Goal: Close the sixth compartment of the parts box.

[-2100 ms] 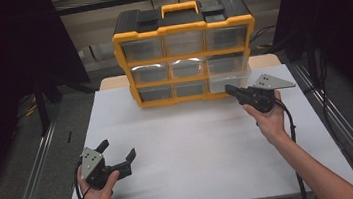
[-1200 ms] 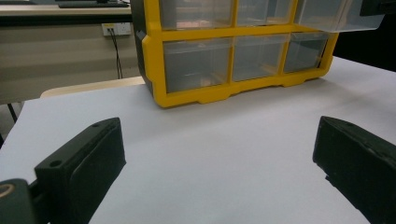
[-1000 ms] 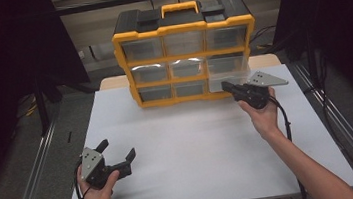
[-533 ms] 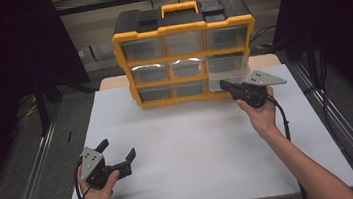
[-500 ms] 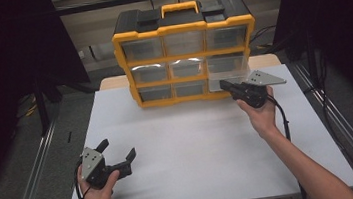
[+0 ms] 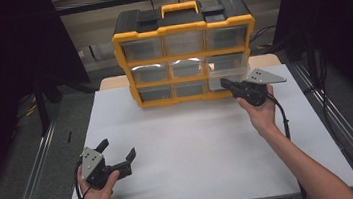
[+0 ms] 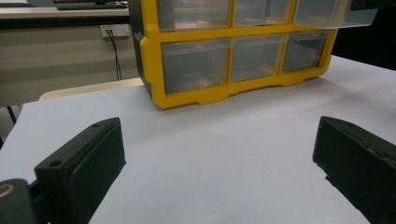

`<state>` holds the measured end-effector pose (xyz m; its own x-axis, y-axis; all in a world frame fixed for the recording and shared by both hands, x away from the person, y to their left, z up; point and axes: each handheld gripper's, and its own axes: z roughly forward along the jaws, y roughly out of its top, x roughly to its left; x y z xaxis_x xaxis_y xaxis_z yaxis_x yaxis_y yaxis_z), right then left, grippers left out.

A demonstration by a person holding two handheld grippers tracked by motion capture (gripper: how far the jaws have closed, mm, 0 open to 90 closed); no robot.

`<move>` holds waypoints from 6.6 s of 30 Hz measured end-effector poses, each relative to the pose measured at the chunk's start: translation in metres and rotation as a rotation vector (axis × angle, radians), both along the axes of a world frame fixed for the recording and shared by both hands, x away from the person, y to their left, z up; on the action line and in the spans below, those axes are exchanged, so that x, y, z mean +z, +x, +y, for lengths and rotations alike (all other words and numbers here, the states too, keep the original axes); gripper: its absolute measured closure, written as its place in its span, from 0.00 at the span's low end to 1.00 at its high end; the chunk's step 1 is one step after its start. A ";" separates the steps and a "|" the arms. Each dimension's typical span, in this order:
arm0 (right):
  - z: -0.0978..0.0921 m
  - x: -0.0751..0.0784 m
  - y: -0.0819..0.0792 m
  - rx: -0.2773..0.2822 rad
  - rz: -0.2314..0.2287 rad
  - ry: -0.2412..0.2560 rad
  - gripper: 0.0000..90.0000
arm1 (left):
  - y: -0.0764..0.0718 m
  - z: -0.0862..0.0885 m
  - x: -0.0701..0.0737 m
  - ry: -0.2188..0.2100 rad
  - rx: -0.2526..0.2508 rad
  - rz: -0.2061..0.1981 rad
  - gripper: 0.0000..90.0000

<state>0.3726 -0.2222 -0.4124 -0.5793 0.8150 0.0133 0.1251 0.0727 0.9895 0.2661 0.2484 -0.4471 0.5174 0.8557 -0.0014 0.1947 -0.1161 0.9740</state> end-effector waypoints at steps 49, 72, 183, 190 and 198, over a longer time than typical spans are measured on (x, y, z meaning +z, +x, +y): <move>-0.005 -0.002 0.013 -0.035 0.017 0.015 1.00 | 0.001 0.003 0.000 -0.020 -0.003 0.010 0.03; -0.005 -0.001 0.022 -0.044 0.011 0.043 1.00 | 0.001 0.003 0.000 -0.012 -0.008 0.011 0.03; 0.005 0.012 0.062 -0.136 0.001 0.076 1.00 | 0.002 0.002 0.000 -0.008 -0.021 0.007 0.03; 0.005 0.012 0.064 -0.138 -0.008 0.063 1.00 | 0.003 0.002 -0.001 -0.001 -0.014 0.014 0.03; 0.008 0.012 0.064 -0.162 -0.021 -0.021 1.00 | 0.003 0.001 -0.001 -0.012 -0.009 0.010 0.03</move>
<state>0.4365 -0.2146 -0.4004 -0.4406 0.8975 -0.0158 0.1160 0.0744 0.9905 0.2691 0.2496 -0.4479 0.5251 0.8508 -0.0172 0.2035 -0.1059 0.9733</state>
